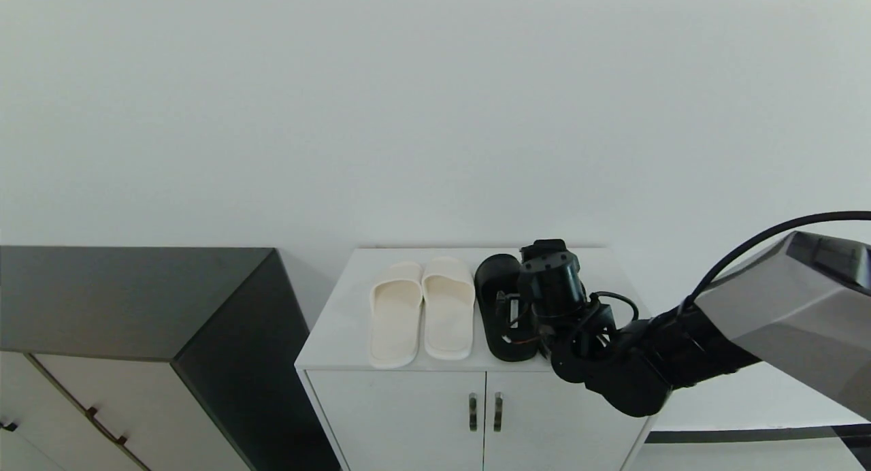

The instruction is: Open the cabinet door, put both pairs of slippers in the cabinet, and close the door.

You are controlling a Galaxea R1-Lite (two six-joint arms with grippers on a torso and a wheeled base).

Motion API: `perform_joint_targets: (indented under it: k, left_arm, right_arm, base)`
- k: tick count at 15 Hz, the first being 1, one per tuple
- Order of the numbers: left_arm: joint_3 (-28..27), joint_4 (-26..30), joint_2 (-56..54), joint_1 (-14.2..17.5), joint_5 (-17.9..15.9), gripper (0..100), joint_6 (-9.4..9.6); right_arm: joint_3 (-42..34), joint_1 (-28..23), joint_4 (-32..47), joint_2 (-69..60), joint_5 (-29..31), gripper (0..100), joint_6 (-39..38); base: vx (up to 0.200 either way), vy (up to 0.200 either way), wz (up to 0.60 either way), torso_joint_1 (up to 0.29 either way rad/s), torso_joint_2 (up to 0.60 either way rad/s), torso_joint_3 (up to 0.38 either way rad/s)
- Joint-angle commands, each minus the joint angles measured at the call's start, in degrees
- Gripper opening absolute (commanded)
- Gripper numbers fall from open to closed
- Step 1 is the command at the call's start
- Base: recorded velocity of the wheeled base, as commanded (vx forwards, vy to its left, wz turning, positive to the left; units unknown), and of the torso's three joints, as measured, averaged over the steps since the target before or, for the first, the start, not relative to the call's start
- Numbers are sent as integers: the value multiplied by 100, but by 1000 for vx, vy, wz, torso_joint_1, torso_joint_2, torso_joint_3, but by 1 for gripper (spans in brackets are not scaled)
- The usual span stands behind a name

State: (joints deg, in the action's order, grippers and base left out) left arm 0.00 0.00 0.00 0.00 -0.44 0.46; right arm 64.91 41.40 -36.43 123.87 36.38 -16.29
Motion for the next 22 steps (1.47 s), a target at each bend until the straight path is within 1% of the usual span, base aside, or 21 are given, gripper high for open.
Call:
perform_joint_targets:
  k: [1,5,8,11,12,14,19,21,22]
  left_arm:
    - [0,0,9,0,0,0,-2]
    - [0,0,9,0,0,0,-11]
    - [0,0,9,0,0,0,-20]
    - [0,0,9,0,0,0,-20]
    - [0,0,9,0,0,0,-20]
    - [0,0,9,0,0,0,-20]
    - [0,0,9,0,0,0,-20]
    - [0,0,9,0,0,0,-20]
    - [0,0,9,0,0,0,-20]
  right_arm:
    - [346,-123,21,419,-8,100,47]
    - [716,-255,30,779,-52,100,47]
    - [1050,-466,13,1016,-228,100,108]
    - [1313,-545,4,1148,-324,100,117]
    - [1392,-545,4,1219,-315,0,143]
    - [1436,-536,-5,1280,-307,0,249]
    - [1366,-528,-22,1131,-184,0,222]
    - [1050,-484,-58,718,-122,0,249]
    - [689,-440,-66,331,-131,0,293]
  base:
    - [0,0,0,0,0,0]
    - [0,0,0,0,0,0]
    - [0,0,0,0,0,0]
    - [0,0,0,0,0,0]
    - [0,0,0,0,0,0]
    - [0,0,0,0,0,0]
    - [0,0,0,0,0,0]
    - [0,0,0,0,0,0]
    - [0,0,0,0,0,0]
